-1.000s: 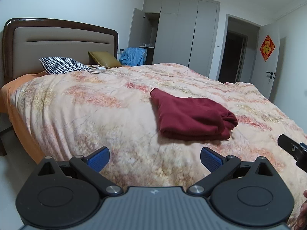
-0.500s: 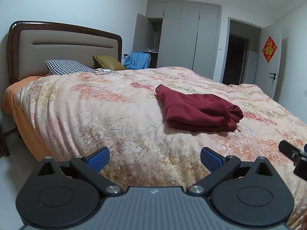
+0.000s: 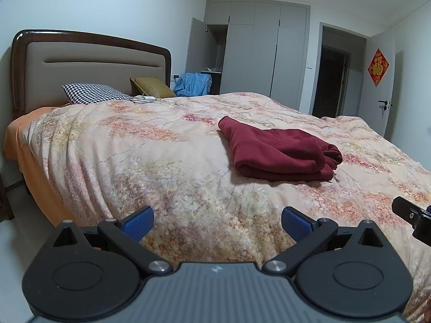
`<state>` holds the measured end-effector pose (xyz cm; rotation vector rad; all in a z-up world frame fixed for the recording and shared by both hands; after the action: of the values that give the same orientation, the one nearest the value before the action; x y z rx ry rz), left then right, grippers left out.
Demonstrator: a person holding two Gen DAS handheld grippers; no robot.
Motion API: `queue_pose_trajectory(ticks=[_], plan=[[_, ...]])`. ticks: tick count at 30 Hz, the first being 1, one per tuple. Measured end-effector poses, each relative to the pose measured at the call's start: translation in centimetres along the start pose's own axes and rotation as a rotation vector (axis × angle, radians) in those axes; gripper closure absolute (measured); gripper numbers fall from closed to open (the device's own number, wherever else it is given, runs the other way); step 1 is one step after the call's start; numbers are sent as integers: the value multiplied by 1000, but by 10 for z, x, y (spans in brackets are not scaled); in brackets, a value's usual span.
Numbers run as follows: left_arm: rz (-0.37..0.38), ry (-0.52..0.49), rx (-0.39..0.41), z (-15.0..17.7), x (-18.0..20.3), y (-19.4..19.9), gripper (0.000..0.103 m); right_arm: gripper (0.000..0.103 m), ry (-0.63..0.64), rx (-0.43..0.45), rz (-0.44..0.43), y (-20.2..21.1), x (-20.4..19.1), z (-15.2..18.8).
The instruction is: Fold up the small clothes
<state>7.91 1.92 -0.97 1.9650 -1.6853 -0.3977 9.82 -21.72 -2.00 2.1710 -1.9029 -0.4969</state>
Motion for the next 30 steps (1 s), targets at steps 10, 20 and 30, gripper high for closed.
queue_pose_trajectory(ticks=[10, 20, 30], plan=[[2, 1, 1, 0, 0, 0, 0, 1, 17, 6, -4, 1, -3, 1], [6, 7, -2, 1, -1, 1, 0, 1, 18, 4, -4, 0, -3, 1], [10, 5, -2, 1, -1, 2, 0, 1, 18, 4, -3, 0, -4, 1]])
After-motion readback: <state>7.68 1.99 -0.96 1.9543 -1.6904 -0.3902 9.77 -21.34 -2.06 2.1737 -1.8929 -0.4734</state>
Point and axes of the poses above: each gripper's, at about its wrist camera, not at the fingertips, and y roughly against the way its jaws point, x to its right, z to its underside, the point moved 1 cm from there along -y, roughly the way its jaws point, and after that the axes turned 10 degrees about -x, right-handed, at the moved point
